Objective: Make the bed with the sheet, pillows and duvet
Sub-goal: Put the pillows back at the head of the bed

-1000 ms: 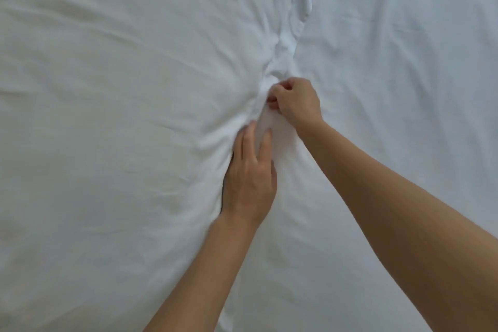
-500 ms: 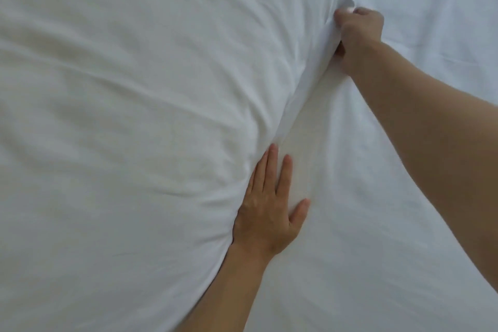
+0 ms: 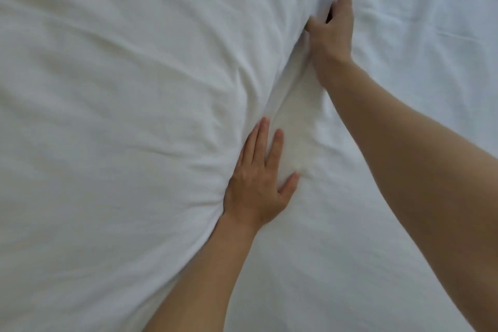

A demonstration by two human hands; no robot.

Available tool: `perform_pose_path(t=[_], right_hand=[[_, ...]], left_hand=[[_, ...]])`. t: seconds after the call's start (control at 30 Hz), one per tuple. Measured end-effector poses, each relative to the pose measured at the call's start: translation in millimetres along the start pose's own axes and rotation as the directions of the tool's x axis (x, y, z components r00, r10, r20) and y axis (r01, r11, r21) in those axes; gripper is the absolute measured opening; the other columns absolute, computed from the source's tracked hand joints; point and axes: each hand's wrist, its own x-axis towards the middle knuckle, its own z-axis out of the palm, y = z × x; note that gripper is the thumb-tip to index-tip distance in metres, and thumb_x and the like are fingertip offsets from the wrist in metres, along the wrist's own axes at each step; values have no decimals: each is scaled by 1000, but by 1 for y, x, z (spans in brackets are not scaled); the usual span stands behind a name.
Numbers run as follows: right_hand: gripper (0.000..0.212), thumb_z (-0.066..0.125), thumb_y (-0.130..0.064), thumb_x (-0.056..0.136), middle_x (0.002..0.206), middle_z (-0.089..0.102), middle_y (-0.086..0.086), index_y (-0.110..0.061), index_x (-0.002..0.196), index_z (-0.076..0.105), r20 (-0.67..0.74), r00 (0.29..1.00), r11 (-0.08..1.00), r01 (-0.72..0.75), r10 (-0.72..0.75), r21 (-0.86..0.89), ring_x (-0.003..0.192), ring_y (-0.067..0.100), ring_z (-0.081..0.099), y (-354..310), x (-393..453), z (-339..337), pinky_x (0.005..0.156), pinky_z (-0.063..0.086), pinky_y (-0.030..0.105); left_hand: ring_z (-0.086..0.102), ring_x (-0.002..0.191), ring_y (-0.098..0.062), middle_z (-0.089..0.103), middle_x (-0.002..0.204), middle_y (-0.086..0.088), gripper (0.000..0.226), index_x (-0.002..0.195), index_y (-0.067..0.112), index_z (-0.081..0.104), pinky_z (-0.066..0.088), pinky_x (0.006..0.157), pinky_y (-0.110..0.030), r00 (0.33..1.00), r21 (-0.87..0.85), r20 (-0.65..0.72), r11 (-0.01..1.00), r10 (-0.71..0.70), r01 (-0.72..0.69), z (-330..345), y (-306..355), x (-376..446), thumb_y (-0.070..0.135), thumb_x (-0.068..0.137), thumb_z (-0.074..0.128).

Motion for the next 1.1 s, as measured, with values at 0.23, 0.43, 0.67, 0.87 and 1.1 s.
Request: perform_pose_path(t=[0.23, 0.43, 0.67, 0.87, 1.1], right_hand=[[68, 62, -13, 77, 76, 60, 6, -27, 141, 45, 223, 972, 994, -46, 68, -101, 68, 16, 55, 24, -107, -16, 82, 53, 48], [52, 45, -34, 98, 154, 28, 10, -24, 147, 35, 487, 865, 659, 436, -119, -614, 144, 23, 18, 65, -270, -17, 118, 13, 35], [56, 29, -43, 99, 159, 12, 17, -22, 151, 26, 640, 761, 460, 609, -107, -646, 148, 27, 3, 129, -437, -45, 119, 2, 43], [55, 18, -41, 103, 158, 19, 15, -18, 152, 24, 790, 605, 417, 746, -101, -518, 148, 27, 10, 163, -549, -77, 117, 10, 44], [55, 11, -41, 105, 155, 32, 5, -18, 149, 33, 847, 474, 529, 668, 241, -524, 146, 19, 20, 156, -624, -127, 113, 23, 40]], left_hand=[[25, 144, -32, 27, 155, -21, 57, 148, 10, 36, 18, 119, -38, 995, 28, 8, 994, -103, 103, -6, 12, -29, 39, 99, 38], [17, 147, -27, 24, 156, -18, 60, 149, 2, 29, 14, 121, -37, 979, -10, 126, 987, -159, 161, -22, 28, -140, 34, 99, 33], [18, 148, -23, 23, 158, -14, 64, 148, 1, 31, 14, 121, -35, 942, 16, 222, 967, -250, 253, -36, 35, -293, 37, 95, 40], [7, 149, -23, 24, 156, -16, 60, 153, 8, 16, 12, 120, -38, 936, 85, 273, 975, -223, 207, -47, 31, -400, 30, 99, 26], [14, 145, -44, 12, 157, -27, 71, 151, 2, 16, 24, 113, -59, 762, 271, 553, 937, -337, 218, -77, 40, -428, 32, 89, 35]])
